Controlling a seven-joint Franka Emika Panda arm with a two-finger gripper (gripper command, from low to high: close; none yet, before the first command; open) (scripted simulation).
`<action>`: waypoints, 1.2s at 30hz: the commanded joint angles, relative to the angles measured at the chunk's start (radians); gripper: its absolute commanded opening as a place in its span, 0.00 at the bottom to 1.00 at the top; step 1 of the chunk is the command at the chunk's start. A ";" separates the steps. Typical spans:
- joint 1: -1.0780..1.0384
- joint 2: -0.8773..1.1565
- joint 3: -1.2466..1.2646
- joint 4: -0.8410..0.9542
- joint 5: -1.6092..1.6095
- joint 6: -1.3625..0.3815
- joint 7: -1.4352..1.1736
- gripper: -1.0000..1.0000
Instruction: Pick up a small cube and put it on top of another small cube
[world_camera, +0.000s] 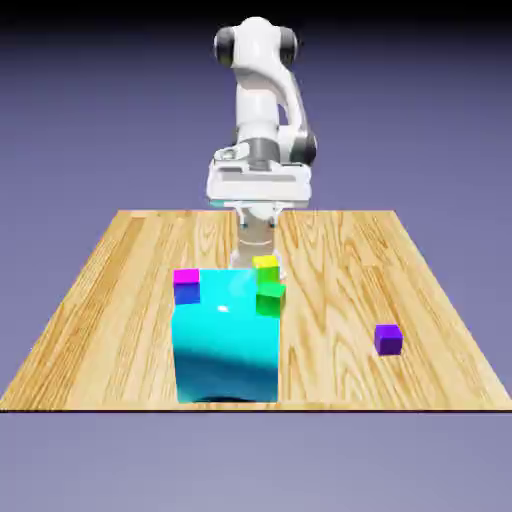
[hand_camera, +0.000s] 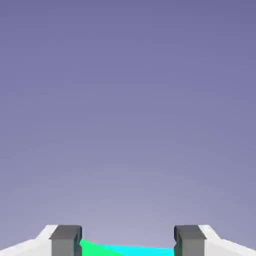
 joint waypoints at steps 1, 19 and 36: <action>0.031 0.036 0.002 0.014 -0.002 -0.014 0.035 0.50; 0.597 0.689 0.042 0.268 -0.032 -0.267 0.666 0.50; 0.655 0.743 0.040 0.295 -0.018 -0.302 0.724 0.00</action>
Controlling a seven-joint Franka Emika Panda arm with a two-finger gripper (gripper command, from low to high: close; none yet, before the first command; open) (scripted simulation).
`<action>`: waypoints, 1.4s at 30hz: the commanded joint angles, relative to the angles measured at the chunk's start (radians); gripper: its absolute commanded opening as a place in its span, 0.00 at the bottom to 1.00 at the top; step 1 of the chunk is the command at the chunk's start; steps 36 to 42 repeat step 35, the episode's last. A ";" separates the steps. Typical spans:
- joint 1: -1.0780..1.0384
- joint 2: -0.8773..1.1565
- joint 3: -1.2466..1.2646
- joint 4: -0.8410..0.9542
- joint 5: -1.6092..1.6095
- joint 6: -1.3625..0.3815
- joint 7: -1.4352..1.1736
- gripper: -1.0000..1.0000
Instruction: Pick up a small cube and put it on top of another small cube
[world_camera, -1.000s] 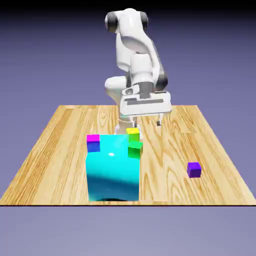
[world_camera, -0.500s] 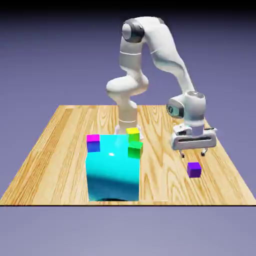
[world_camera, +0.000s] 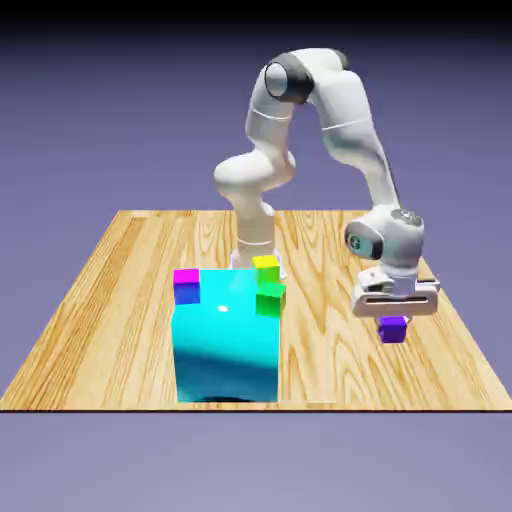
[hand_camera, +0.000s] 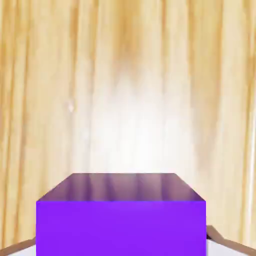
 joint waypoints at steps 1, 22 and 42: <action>0.001 -0.024 -0.020 0.011 0.038 -0.038 -0.019 0.00; -0.580 -0.513 -0.367 0.203 0.042 -0.710 -0.931 0.00; -0.682 -0.458 -0.376 0.112 -0.071 -0.558 -1.036 1.00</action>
